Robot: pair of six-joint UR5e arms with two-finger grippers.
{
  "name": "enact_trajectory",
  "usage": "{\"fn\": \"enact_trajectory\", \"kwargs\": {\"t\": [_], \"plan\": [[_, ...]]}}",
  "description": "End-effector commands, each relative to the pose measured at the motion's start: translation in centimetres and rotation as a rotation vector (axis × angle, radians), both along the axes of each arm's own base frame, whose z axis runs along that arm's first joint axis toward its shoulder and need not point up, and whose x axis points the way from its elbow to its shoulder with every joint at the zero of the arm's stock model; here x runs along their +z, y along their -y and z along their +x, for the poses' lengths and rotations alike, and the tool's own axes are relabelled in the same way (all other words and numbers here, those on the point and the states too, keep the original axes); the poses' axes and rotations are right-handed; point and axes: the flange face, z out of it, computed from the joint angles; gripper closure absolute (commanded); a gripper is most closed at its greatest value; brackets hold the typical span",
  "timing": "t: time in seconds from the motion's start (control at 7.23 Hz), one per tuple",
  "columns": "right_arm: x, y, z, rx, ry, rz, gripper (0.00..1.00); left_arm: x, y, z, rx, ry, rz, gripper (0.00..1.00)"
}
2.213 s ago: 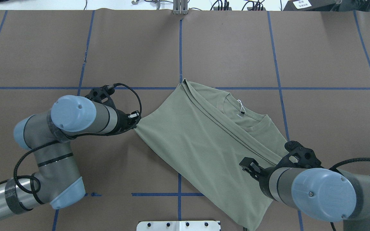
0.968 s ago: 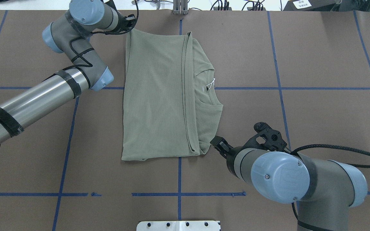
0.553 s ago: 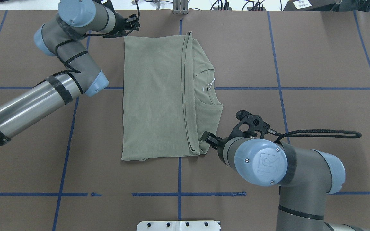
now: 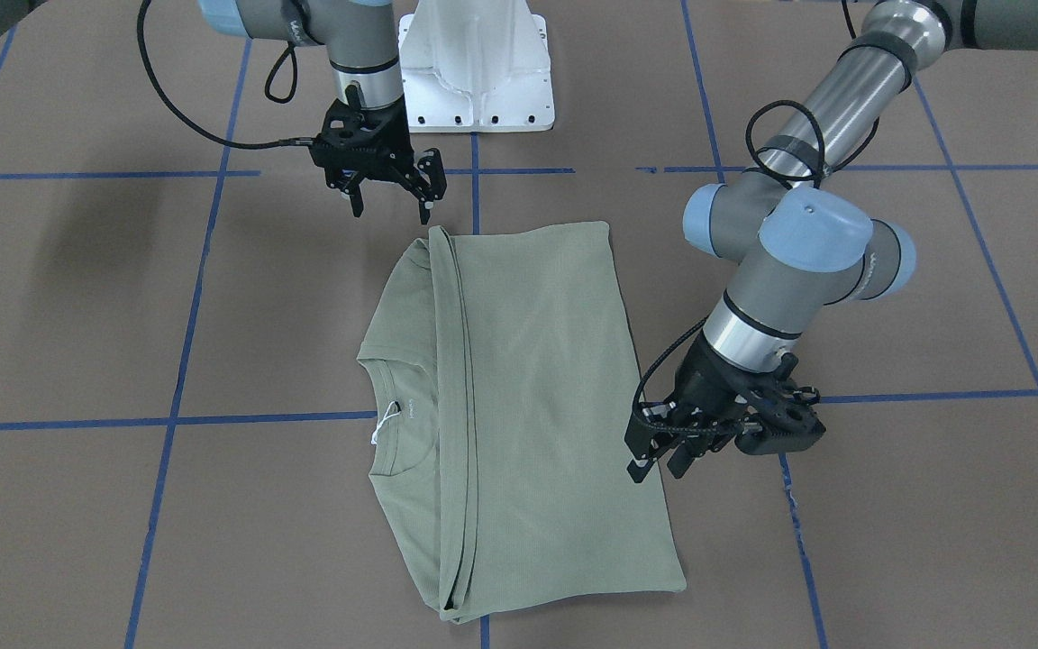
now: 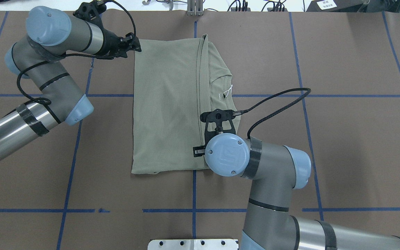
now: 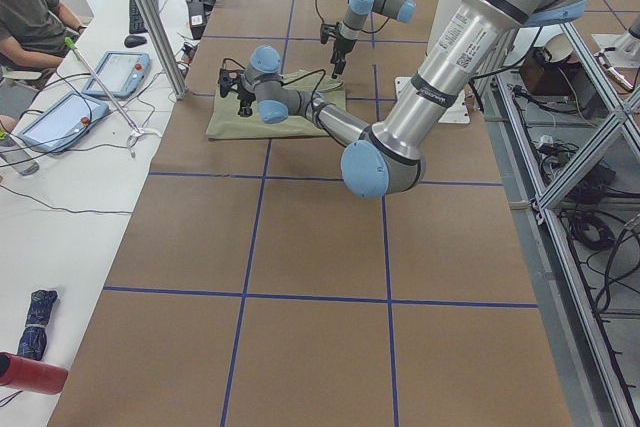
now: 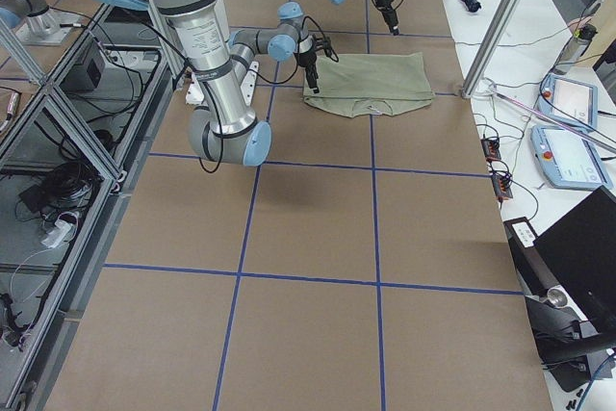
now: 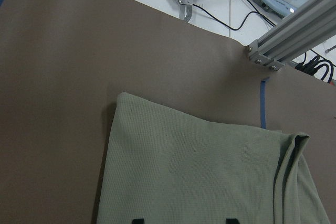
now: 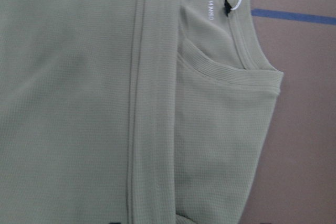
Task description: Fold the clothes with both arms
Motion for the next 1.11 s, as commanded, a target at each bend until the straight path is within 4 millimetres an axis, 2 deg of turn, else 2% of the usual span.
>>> {"fn": "enact_trajectory", "kwargs": {"t": [0.0,0.28,0.41,0.83,0.97], "plan": [[-0.2,0.7,-3.4,-0.076,-0.028,0.064,0.69,0.1,-0.3,-0.1,-0.002,-0.008,-0.016,0.38],[1.0,0.0,-5.3,-0.111,-0.029,0.082,0.71,0.3,-0.4,0.0,-0.002,-0.012,-0.025,0.38],[0.8,-0.5,-5.5,-0.119,-0.026,0.084,0.86,0.3,-0.3,0.1,-0.002,-0.011,-0.026,0.38],[1.2,-0.6,-5.5,-0.125,-0.03,0.085,0.89,1.2,-0.6,0.0,-0.001,-0.005,-0.033,0.38],[1.6,-0.6,-5.3,-0.127,-0.036,0.086,0.99,1.2,-0.6,0.0,-0.001,-0.005,-0.033,0.38]]}}
